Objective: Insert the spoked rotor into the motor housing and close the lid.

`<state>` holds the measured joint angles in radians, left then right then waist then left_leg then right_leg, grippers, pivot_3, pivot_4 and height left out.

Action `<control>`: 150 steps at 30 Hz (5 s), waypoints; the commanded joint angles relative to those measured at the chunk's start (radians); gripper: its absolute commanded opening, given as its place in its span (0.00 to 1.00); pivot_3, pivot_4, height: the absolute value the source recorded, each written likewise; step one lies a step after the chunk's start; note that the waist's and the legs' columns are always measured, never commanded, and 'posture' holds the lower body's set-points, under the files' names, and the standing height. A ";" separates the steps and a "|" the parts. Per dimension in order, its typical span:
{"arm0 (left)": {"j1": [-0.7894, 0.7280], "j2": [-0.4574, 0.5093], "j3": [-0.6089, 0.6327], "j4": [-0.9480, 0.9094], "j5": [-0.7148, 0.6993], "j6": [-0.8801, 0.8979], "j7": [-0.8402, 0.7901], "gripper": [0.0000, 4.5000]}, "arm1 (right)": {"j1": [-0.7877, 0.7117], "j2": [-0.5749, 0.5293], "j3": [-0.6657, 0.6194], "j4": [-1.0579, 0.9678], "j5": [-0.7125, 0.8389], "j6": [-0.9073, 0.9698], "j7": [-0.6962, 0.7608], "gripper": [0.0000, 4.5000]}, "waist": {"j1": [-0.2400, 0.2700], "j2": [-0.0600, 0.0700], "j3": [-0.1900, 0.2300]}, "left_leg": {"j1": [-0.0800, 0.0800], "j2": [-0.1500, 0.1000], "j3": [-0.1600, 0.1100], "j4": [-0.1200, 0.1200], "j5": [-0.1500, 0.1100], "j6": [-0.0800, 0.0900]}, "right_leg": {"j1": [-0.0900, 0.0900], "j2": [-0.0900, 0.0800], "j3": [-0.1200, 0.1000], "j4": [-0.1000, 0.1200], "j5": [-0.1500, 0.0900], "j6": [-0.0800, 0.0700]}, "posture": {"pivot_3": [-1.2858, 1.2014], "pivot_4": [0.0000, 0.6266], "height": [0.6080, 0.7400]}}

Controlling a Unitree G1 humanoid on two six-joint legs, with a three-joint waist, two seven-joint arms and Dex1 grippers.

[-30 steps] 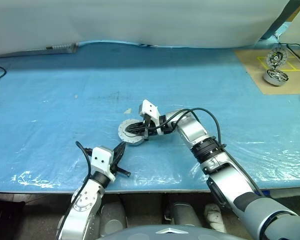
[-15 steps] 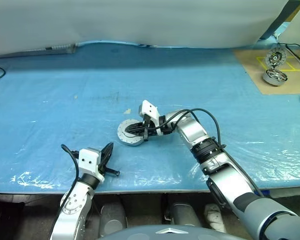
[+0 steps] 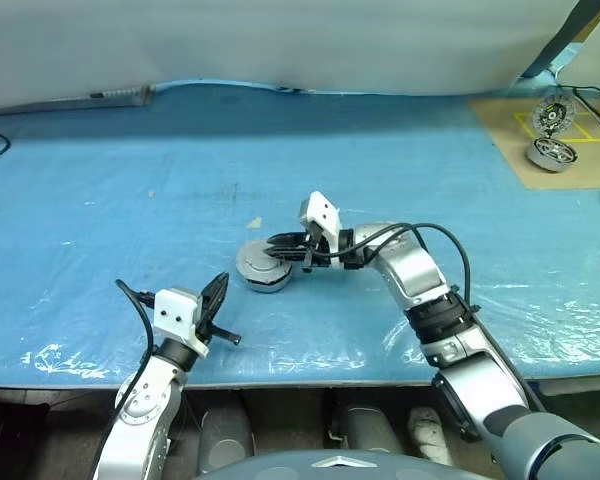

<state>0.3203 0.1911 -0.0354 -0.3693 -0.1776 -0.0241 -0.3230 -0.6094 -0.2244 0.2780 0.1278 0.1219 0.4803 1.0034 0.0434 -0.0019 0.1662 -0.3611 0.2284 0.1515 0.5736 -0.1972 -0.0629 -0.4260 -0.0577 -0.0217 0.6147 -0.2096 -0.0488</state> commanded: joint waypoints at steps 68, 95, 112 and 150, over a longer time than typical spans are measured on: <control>-0.273 0.298 0.394 0.212 -0.361 0.188 -0.312 0.00 | 0.084 0.090 0.087 0.015 -0.014 -0.074 -0.261 0.83 | -0.002 -0.001 0.000 | 0.007 0.004 0.002 -0.004 0.001 -0.008 | 0.004 0.006 0.001 -0.002 -0.002 -0.002 | 0.52 0.24 1.00; -0.366 0.286 0.240 0.272 -0.234 0.210 -0.345 0.00 | 0.041 0.029 0.122 -0.040 -0.060 -0.027 -0.242 0.66 | 0.001 -0.001 0.000 | 0.007 0.003 0.001 -0.002 0.001 -0.008 | 0.004 0.004 0.001 0.001 -0.002 -0.002 | 0.52 0.24 1.00; -0.387 0.263 0.196 0.223 -0.241 0.257 -0.334 0.00 | 0.054 -0.054 0.178 0.084 -0.153 -0.110 -0.200 0.66 | 0.005 -0.002 0.000 | 0.010 0.000 0.001 -0.002 0.000 -0.008 | 0.006 0.002 0.002 0.003 -0.002 -0.002 | 0.52 0.24 1.00; -0.563 0.151 0.154 0.198 -0.559 1.026 -0.073 0.00 | 0.096 -0.008 0.144 0.055 -0.109 -0.017 -0.196 0.66 | 0.008 0.003 -0.004 | 0.012 -0.003 0.000 -0.008 0.000 -0.008 | 0.012 0.000 0.002 -0.004 -0.007 0.006 | 0.52 0.24 1.00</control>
<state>-0.2360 0.3472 0.1452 -0.1886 -0.7543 0.9904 -0.4007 -0.5496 -0.2186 0.4002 0.1491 0.0171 0.4081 0.7921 0.0511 0.0010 0.1626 -0.3486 0.2249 0.1517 0.5646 -0.1967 -0.0708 -0.4129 -0.0579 -0.0195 0.6095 -0.2167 -0.0426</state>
